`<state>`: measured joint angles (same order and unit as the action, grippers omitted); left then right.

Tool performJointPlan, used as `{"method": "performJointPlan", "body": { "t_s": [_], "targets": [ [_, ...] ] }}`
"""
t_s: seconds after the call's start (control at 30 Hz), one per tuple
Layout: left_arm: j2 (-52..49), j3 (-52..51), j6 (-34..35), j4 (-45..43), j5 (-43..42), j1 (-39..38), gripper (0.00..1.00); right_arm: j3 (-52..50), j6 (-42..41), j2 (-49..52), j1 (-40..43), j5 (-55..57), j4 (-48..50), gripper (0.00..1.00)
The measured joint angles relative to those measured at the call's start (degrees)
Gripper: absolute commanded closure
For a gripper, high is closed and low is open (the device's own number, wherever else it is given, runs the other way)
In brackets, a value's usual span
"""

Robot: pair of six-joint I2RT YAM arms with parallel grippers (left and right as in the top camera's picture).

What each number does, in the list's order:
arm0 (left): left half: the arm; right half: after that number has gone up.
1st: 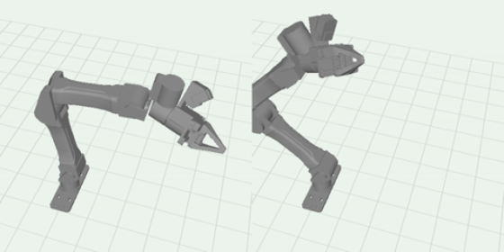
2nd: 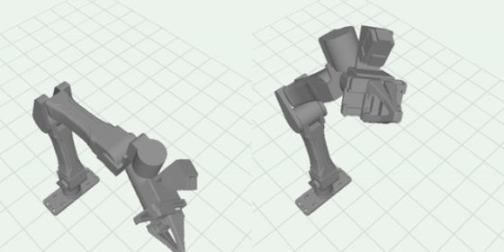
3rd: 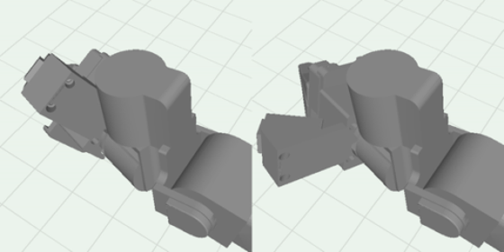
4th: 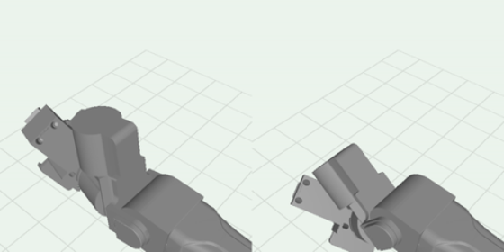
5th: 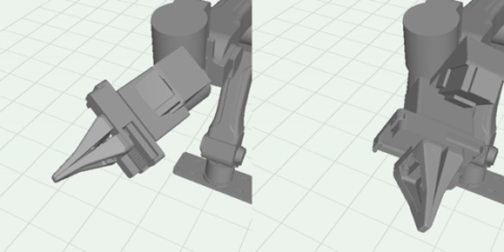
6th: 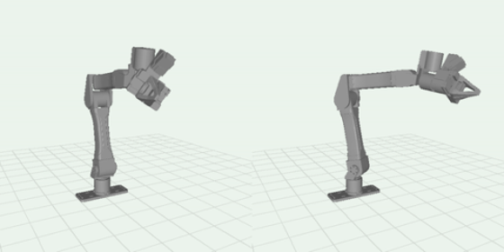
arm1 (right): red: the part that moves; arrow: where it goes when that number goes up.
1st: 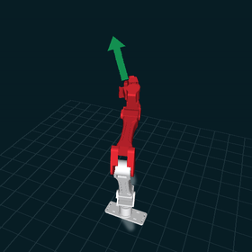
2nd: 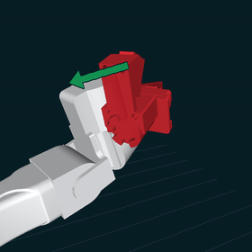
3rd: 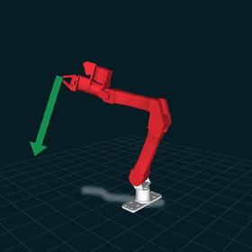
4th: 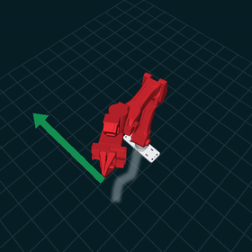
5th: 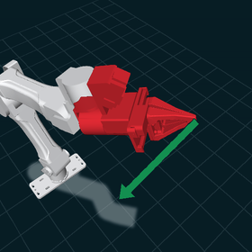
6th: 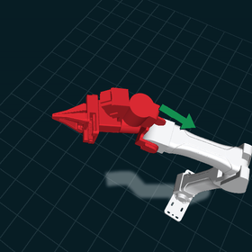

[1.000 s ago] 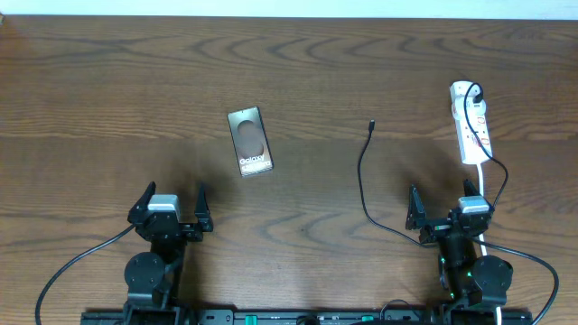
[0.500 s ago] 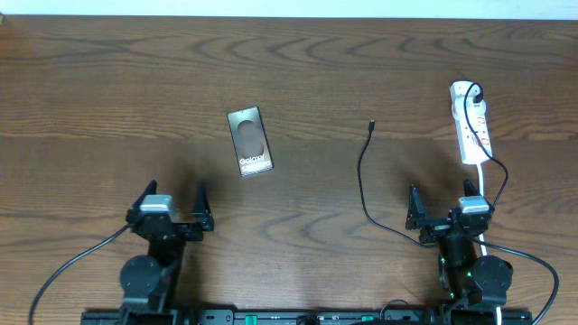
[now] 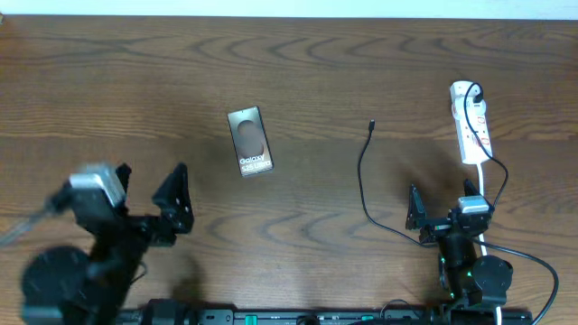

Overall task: Plug charger to phone and switch on socket
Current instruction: 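Move the left gripper forward over the Galaxy phone box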

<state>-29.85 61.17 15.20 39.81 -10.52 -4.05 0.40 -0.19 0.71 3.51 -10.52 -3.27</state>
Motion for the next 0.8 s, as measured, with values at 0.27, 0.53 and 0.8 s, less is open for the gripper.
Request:
{"method": "performJointPlan", "body": {
  "t_s": [0.27, 0.53, 0.8],
  "targets": [
    [-29.8, 38.1, 0.0, 26.2, -2.7, 0.0, 0.09, 0.0, 0.0, 0.0, 0.0, 0.0, 0.0, 0.01],
    [-52.4, 53.9, -1.5, 39.7, -5.6, 0.0, 0.09, 0.0, 0.0, 0.0, 0.0, 0.0, 0.1, 0.01],
    [-64.7, 53.9, -1.7, 40.9, -10.2, 0.0, 0.09, 0.0, 0.0, 0.0, 0.0, 0.0, 0.1, 0.01]
  ]
}}
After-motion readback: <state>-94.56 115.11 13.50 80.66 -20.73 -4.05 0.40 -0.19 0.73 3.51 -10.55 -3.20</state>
